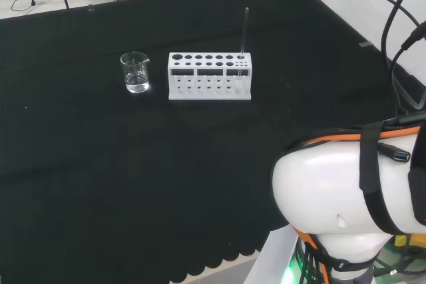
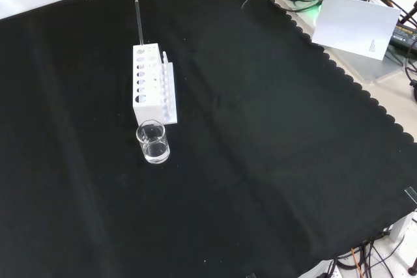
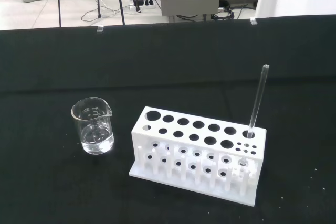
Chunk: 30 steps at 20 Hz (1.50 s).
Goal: Take the glass rod from the white test tube rack.
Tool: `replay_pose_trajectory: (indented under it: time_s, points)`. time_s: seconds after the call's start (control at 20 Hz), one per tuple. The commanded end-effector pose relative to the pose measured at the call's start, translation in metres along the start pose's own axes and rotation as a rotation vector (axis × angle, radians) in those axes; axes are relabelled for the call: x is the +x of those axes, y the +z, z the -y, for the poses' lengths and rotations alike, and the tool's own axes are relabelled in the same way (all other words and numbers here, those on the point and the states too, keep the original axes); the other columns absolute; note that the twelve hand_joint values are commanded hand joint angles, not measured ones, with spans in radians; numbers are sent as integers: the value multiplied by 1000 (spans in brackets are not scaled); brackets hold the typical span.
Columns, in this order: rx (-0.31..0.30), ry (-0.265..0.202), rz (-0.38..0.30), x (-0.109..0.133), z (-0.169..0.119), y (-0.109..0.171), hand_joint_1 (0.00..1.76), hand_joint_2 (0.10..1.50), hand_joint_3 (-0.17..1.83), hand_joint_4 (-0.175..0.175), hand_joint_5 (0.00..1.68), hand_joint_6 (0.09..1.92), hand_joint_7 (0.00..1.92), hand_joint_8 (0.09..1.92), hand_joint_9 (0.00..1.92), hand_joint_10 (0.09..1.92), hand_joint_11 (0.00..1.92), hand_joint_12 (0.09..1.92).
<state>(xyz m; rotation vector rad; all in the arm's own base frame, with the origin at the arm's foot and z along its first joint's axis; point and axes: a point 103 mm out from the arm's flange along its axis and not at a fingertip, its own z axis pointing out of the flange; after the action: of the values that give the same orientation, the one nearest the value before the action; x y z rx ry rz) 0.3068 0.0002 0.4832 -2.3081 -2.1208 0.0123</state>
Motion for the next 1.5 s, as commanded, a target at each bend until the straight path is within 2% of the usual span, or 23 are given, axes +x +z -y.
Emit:
replay_pose_trajectory:
  time_s: [0.05,0.2,0.45,0.55,0.65,0.8,1.15,1.5]
  points:
    - [-17,0,7,0,-1,1,741,731,728,-170,13,96,0,412,0,620,0,956]
    - [-16,0,2,1,-4,1,741,776,639,-171,32,87,0,395,0,608,0,962]
    - [-20,-10,6,0,-9,4,741,789,612,-173,50,87,0,439,0,642,0,974]
    - [-24,-13,14,-2,-14,4,739,792,605,-174,64,87,0,488,5,709,0,1068]
    - [-17,-7,6,-6,-21,4,737,791,609,-175,79,87,0,613,32,797,0,1206]
    - [-25,-1,-7,-15,-33,3,737,786,618,-175,93,87,0,729,59,857,0,1303]
    - [-33,24,-46,-45,-67,-4,736,782,629,-175,110,87,2,826,77,883,0,1348]
    - [-13,36,-63,-70,-101,15,735,782,632,-175,118,87,15,847,92,890,0,1352]
